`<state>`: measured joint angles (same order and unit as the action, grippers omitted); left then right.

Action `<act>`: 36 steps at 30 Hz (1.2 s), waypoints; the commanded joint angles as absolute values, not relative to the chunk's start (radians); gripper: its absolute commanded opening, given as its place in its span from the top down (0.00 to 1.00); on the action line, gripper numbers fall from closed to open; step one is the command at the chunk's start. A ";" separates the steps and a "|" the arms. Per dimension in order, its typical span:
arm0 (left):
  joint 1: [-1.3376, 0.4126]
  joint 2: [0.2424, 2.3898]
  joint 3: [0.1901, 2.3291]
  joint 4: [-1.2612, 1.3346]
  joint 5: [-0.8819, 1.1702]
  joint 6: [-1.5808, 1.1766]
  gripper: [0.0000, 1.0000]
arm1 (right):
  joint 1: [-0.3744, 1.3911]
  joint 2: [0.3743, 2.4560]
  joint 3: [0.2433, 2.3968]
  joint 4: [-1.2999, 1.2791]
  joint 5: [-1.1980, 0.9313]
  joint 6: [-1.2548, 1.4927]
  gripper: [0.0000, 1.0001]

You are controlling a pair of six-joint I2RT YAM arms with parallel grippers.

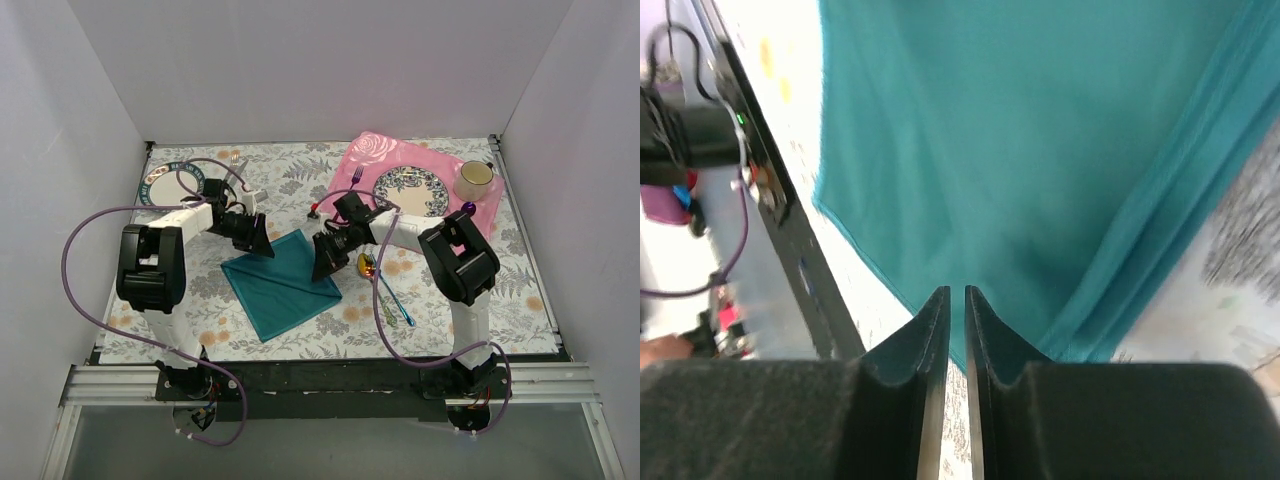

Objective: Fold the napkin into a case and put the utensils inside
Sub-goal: Smooth out the upper triangle-folded napkin at the center of the board, then pick up the upper triangle-folded napkin from the center of the board.

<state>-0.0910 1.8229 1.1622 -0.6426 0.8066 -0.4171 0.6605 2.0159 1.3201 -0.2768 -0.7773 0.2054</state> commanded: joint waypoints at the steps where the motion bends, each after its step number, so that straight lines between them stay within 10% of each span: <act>1: -0.107 1.835 1.141 -0.629 0.776 -0.399 0.66 | 0.663 2.006 1.220 -0.302 -0.821 0.213 0.82; 20: -0.130 1.921 1.169 -0.692 0.698 -0.275 0.75 | 0.687 1.974 1.040 -0.256 -0.902 0.256 0.81; 30: -0.132 1.776 1.222 -0.456 0.881 -0.308 0.56 | 0.646 1.867 1.271 -0.244 -0.896 0.237 0.77; 36: -0.150 1.905 1.333 -0.440 0.845 -0.255 0.51 | 0.565 1.950 1.436 -0.279 -0.802 0.186 0.48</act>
